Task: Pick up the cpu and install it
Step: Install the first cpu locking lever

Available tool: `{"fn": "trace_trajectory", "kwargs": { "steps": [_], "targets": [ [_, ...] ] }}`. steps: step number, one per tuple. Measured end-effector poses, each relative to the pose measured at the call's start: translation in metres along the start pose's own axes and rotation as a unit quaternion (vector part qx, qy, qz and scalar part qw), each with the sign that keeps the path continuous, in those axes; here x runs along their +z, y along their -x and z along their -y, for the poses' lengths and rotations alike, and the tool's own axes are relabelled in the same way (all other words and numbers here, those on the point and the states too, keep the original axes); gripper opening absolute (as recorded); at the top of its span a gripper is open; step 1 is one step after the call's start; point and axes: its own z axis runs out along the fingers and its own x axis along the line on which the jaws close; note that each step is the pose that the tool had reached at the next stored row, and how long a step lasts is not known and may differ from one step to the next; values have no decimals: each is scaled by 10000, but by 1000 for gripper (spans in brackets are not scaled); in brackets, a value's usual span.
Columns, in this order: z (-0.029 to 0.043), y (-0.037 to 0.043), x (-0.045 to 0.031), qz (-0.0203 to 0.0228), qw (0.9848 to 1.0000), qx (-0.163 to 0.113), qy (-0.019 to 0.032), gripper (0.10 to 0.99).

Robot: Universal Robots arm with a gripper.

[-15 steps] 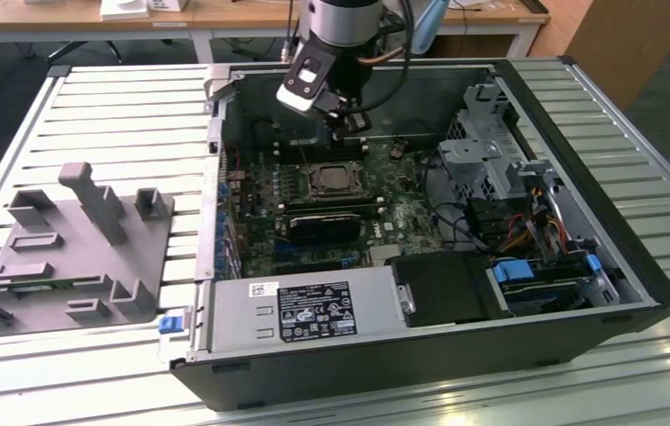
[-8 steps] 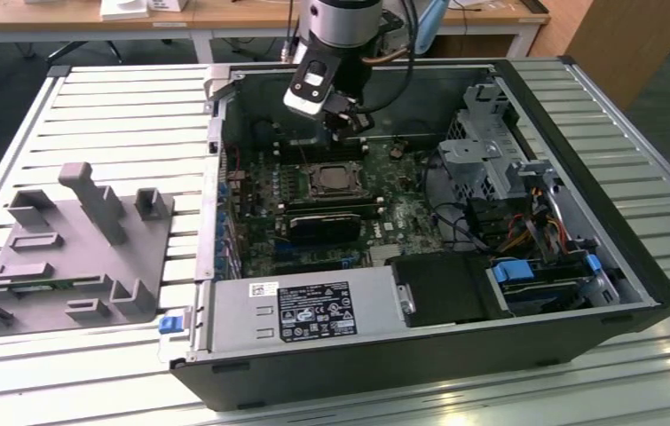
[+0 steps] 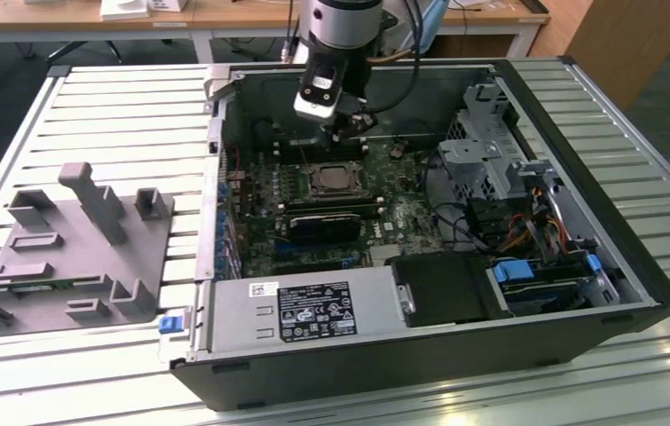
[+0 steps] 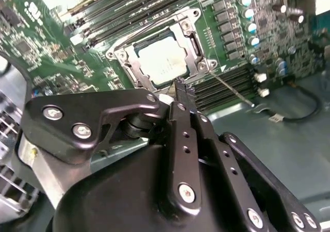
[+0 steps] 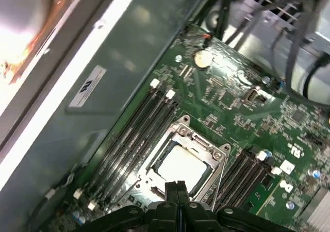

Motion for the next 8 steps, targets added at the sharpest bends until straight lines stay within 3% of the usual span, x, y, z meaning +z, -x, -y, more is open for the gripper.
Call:
{"fn": "trace_trajectory", "kwargs": {
  "steps": [4, 8],
  "targets": [
    [0, 0, 3, -13, 9993, -367, -24, 106],
    [0, 0, 5, -26, 9974, -721, -48, 106]
  ]
}}
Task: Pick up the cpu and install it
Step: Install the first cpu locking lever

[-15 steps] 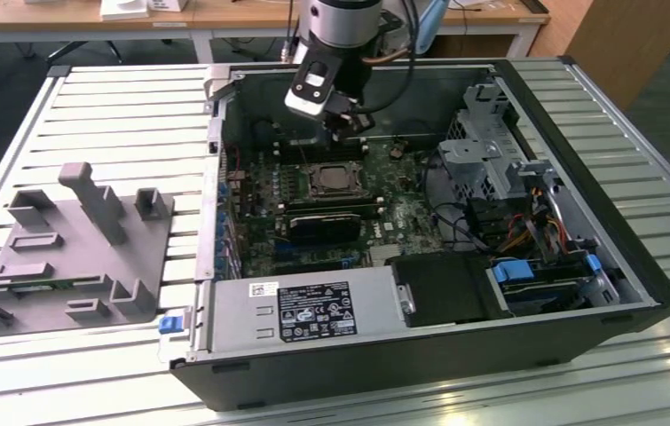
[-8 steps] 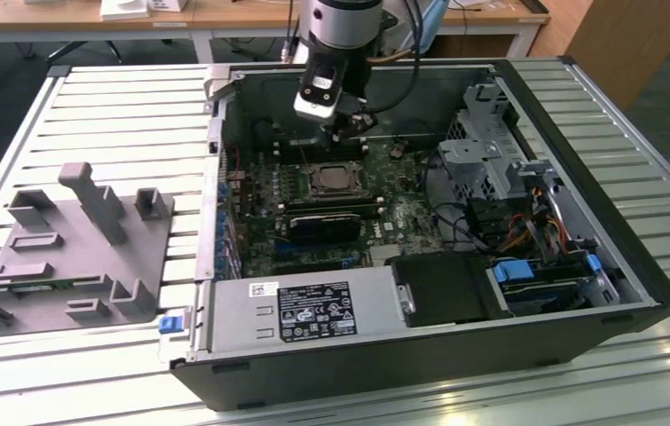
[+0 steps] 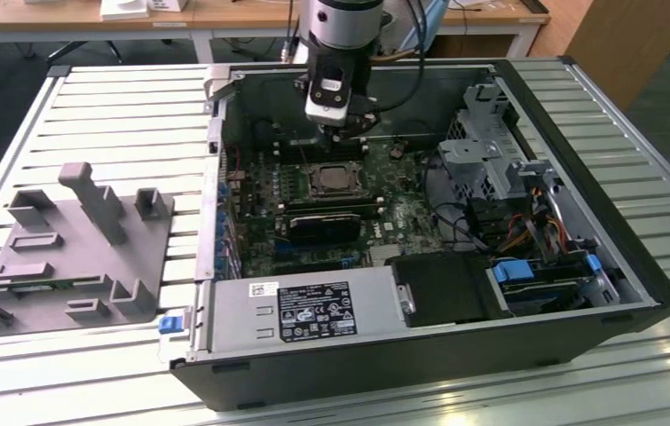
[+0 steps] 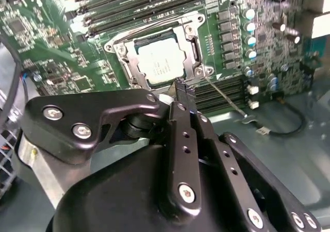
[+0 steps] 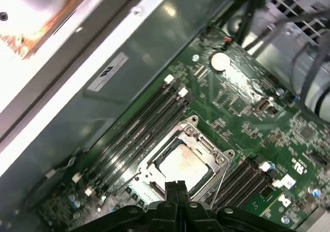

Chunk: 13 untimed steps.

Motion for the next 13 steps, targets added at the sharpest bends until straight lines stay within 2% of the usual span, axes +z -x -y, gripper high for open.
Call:
{"fn": "trace_trajectory", "kwargs": {
  "steps": [3, 6, 10, 13],
  "targets": [
    [0, 0, 2, -9, 9997, -262, -17, 106],
    [0, 0, 4, -19, 9986, -534, -35, 106],
    [0, 0, 9, -32, 9960, -891, -59, 106],
    [1, 1, 13, -39, 9932, -1161, -75, 106]
  ]
}}
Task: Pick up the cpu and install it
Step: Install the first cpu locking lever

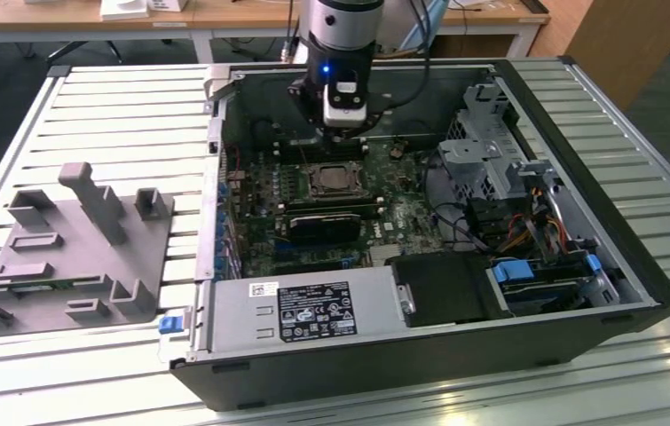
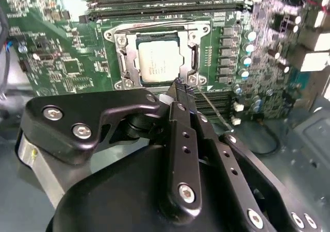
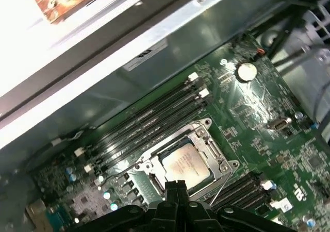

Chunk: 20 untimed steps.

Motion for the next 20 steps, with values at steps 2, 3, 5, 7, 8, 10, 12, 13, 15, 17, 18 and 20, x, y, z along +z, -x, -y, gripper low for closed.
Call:
{"fn": "trace_trajectory", "kwargs": {
  "steps": [2, 3, 5, 7, 8, 10, 12, 13, 15, 17, 18, 20],
  "targets": [
    [0, 1, 0, 4, 9999, -133, 10, 106],
    [0, 0, 2, 11, 9998, -178, 32, 106],
    [0, 0, 2, 32, 9996, -263, 78, 106],
    [0, 0, 3, 70, 9992, -372, 113, 106],
    [0, 0, 4, 90, 9989, -437, 125, 106],
    [0, 1, 6, 125, 9981, -579, 143, 106],
    [0, 1, 7, 151, 9971, -728, 154, 106],
    [0, 1, 8, 152, 9965, -803, 153, 106],
    [0, 1, 10, 144, 9951, -966, 146, 106],
    [0, 1, 13, 134, 9932, -1144, 138, 106],
    [0, 1, 15, 129, 9922, -1232, 134, 106],
    [0, 1, 18, 118, 9899, -1410, 125, 106]
  ]
}}
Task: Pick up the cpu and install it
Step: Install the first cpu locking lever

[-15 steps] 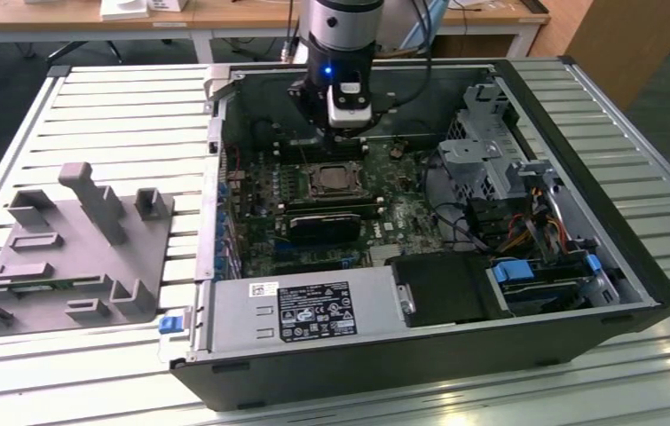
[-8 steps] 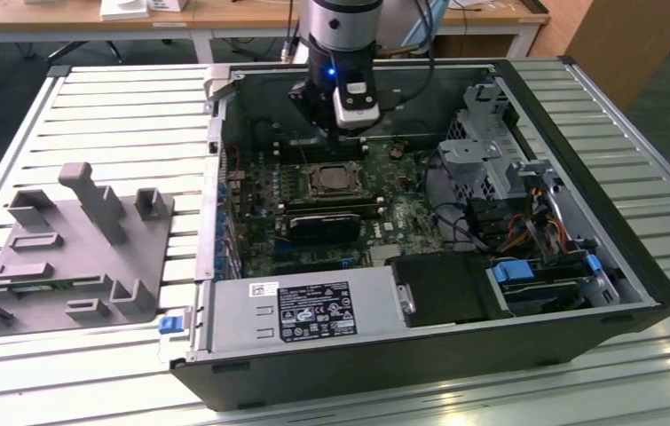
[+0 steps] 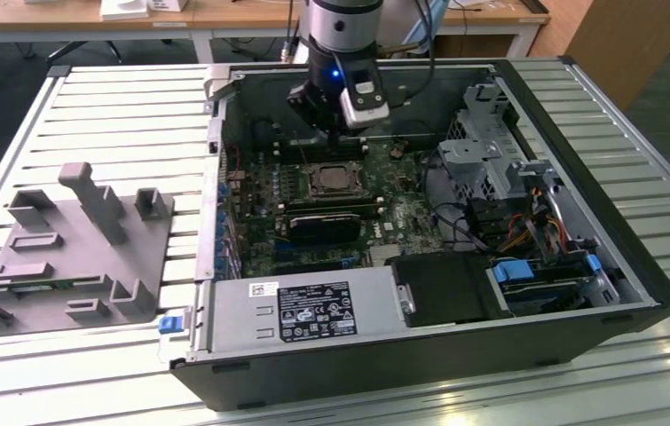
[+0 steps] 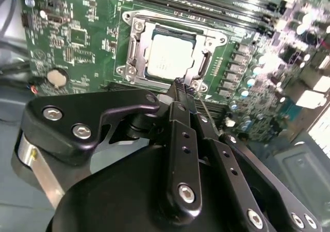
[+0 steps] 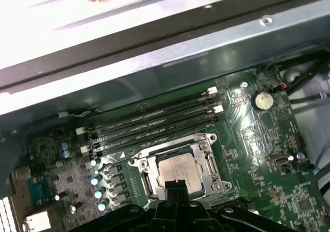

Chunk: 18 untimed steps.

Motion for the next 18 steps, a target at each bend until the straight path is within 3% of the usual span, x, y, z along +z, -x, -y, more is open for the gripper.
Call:
{"fn": "trace_trajectory", "kwargs": {
  "steps": [6, 12, 15, 18],
  "targets": [
    [1, 0, 9, -40, 9985, -547, -15, 106],
    [1, 0, 14, -76, 9941, -1083, -28, 106],
    [2, 0, 15, -77, 9918, -1278, -30, 106],
    [8, -19, 18, -54, 9916, -1291, -26, 106]
  ]
}}
